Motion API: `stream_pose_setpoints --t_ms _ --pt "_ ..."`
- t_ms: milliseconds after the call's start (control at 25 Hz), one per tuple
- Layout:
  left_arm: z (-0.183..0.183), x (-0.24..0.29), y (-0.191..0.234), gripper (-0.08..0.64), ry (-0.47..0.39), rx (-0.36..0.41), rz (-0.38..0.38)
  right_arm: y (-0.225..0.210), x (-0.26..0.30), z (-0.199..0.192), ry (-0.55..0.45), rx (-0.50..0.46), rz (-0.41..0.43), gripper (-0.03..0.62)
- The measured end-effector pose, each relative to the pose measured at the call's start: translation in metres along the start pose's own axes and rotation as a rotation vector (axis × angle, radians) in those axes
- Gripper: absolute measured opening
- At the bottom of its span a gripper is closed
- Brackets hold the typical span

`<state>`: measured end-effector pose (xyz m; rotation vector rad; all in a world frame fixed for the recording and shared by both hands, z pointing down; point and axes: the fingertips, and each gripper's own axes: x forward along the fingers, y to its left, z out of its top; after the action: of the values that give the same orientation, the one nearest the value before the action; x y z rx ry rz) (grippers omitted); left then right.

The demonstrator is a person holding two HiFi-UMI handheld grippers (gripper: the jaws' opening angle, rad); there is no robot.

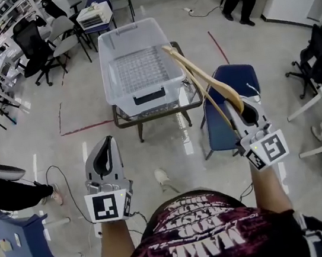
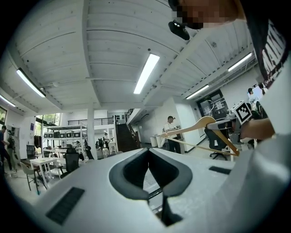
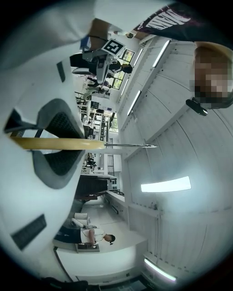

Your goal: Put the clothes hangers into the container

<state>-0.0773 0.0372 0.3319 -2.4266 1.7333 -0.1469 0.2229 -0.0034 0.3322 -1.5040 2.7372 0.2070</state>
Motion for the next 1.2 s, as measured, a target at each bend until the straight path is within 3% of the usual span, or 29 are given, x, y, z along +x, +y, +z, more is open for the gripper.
stream_pose_setpoints --t_ms 800,1200 --pt "-0.026 0.099 0.059 0.006 0.046 -0.012 -0.072 -0.027 0.102 -0.011 0.019 0.038 -0.031 0.061" --pt "-0.03 0.135 0.118 0.006 0.044 -0.017 -0.084 -0.017 0.156 -0.005 0.004 0.063 -0.055 0.061"
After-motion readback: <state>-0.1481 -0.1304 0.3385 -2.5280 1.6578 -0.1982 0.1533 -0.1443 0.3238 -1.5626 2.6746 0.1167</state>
